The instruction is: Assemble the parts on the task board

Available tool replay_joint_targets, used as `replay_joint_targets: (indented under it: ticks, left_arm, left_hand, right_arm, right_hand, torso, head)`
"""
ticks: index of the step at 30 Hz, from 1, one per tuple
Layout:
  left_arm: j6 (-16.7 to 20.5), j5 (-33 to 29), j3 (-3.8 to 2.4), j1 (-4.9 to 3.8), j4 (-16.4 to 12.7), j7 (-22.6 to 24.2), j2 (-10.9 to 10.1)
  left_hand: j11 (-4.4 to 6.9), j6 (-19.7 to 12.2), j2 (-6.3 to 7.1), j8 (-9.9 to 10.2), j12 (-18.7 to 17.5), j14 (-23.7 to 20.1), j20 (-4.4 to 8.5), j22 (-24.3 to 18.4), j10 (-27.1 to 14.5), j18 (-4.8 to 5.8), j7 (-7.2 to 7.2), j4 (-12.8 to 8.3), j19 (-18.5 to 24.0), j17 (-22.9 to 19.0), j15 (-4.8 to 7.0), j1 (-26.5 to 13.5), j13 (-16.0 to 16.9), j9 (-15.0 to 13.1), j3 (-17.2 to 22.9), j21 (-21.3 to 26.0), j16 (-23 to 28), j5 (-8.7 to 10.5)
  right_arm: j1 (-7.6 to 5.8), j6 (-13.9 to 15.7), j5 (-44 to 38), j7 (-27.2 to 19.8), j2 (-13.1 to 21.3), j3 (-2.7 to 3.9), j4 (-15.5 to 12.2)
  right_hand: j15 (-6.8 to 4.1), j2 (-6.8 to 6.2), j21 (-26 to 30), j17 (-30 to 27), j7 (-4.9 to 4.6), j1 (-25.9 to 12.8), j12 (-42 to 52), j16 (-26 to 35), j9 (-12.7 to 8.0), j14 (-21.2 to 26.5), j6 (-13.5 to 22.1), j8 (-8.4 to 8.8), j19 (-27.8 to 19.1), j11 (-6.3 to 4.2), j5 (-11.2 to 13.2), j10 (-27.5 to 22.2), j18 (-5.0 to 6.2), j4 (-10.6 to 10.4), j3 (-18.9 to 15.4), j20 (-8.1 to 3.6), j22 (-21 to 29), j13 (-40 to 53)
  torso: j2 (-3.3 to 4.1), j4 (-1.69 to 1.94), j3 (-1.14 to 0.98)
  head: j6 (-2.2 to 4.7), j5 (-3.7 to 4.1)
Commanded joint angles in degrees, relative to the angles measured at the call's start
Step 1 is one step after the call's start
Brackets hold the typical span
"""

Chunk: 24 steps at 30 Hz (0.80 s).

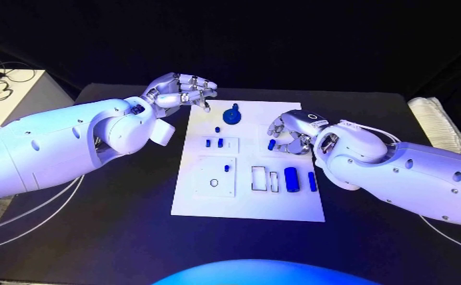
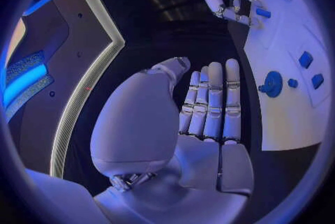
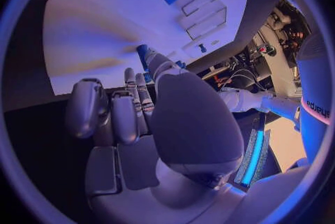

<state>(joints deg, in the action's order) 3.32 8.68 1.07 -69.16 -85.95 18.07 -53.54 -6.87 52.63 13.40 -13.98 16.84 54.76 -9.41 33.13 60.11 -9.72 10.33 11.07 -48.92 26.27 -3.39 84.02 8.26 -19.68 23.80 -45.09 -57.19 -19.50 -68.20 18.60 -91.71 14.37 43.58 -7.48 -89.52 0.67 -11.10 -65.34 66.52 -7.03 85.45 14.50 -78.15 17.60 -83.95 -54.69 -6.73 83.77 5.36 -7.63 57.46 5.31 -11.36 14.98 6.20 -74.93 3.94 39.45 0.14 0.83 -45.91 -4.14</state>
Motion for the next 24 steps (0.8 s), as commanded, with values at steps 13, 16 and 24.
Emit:
replay_joint_targets:
  ticks: [13,16,24]
  left_arm:
    - [-1.1,0.7,-0.03,0.0,0.0,0.3,0.1]
    - [-1.1,0.7,-0.03,0.0,0.0,0.3,0.1]
    - [-1.2,0.7,-0.03,0.0,0.1,0.1,0.1]
  left_hand:
    - [-0.19,0.3,-0.54,0.1,-0.3,-0.4,0.06,0.1,0.3,-0.64,0.13,0.2,0.3,0.1,-0.14,0.3,-0.1,0.1,0.0,0.2,0.4,-0.14]
    - [-0.19,0.3,-0.54,0.1,-0.3,-0.4,0.06,0.1,0.3,-0.64,0.13,0.2,0.3,0.1,-0.14,0.3,-0.1,0.1,0.0,0.2,0.4,-0.14]
    - [-0.18,0.3,-0.65,0.1,-0.3,-0.4,0.06,0.1,0.3,-0.64,0.12,0.2,0.3,0.1,-0.13,0.3,-0.1,0.1,0.0,0.2,0.4,-0.14]
  right_arm:
    - [0.14,-2.3,-0.4,-1.0,-0.7,-0.16,-0.1]
    - [0.16,-2.6,-0.7,-0.8,-0.8,-0.19,0.0]
    - [0.4,-3.4,-2.5,0.2,-1.2,-0.34,0.6]
  right_hand:
    - [-1.3,-2.22,-3.9,1.2,-0.53,-1.1,-2.5,-1.0,0.3,-1.6,-4.6,-0.99,1.5,-1.32,0.3,8.6,-1.35,-1.3,9.7,-1.46,-4.4,-0.1]
    - [-1.59,-1.91,-4.9,1.1,-0.22,-1.2,-2.9,-0.9,0.8,-1.6,-6.1,-1.82,1.7,-1.65,0.4,10.5,-1.52,-0.9,11.6,-1.63,-5.0,0.1]
    - [-1.9,-1.34,-5.8,1.6,0.0,-1.2,-4.9,-1.2,1.7,-1.7,-7.7,-2.96,1.9,-2.01,0.3,12.8,-1.71,2.0,16.8,-2.09,-5.7,0.2]
  torso:
    - [-0.06,-0.08,0.0]
    - [-0.05,-0.1,0.0]
    - [-0.04,0.03,-0.01]
  head:
    - [-0.24,-0.02]
    - [-0.23,-0.02]
    - [-0.4,0.02]
